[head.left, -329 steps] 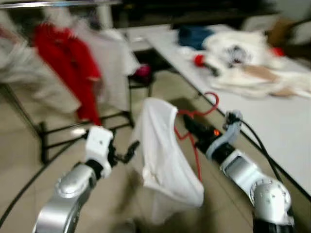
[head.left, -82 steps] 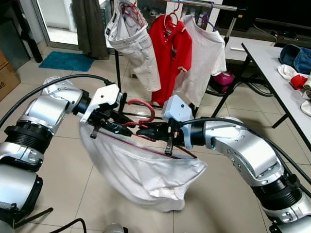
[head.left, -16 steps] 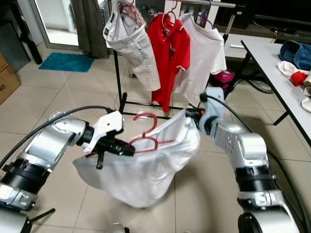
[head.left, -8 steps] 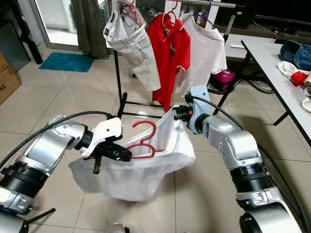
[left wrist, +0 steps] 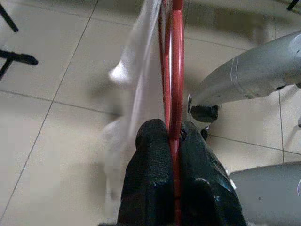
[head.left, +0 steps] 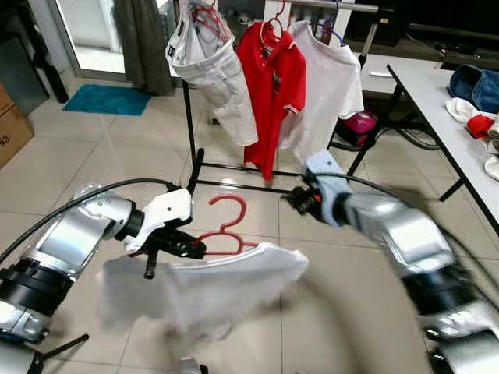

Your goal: Hang hanger

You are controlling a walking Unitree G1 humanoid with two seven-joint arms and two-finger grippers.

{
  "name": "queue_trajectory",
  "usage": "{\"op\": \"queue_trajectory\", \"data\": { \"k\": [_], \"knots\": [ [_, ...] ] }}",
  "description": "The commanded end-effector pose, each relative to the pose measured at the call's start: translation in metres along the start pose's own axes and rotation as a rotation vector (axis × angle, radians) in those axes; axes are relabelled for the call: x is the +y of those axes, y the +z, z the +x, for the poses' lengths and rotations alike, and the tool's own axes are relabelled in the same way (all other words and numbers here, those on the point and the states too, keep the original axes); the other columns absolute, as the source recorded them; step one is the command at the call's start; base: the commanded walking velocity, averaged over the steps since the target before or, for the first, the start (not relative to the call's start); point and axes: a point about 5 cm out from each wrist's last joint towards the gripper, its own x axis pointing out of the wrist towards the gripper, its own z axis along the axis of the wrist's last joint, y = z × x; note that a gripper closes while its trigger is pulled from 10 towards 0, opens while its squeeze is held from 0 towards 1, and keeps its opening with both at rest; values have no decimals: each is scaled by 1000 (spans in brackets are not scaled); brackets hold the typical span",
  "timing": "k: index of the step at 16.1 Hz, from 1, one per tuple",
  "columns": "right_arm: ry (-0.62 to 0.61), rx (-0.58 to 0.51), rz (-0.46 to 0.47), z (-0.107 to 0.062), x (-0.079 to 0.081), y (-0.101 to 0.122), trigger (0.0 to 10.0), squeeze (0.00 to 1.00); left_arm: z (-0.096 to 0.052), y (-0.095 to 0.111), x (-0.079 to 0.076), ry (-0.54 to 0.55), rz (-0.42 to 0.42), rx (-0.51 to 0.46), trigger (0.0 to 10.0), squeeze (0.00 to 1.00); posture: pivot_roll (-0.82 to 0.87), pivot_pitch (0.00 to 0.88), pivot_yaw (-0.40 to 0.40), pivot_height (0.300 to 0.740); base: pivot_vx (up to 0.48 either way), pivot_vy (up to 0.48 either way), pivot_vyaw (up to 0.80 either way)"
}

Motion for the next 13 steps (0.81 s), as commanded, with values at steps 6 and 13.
{"op": "queue_trajectory", "data": {
  "k": [6, 13],
  "knots": [
    [262, -147, -291, -38, 14, 14, 10000, 1000, -14, 10, 4, 3, 63, -4, 0, 0, -39, 0, -23, 740, 0, 0, 0],
    [506, -154, -342, -12, 77, 8, 10000, 0, -8, 30, 0, -45, 163, -60, 0, 0, -37, 0, -23, 740, 0, 0, 0]
  ]
}}
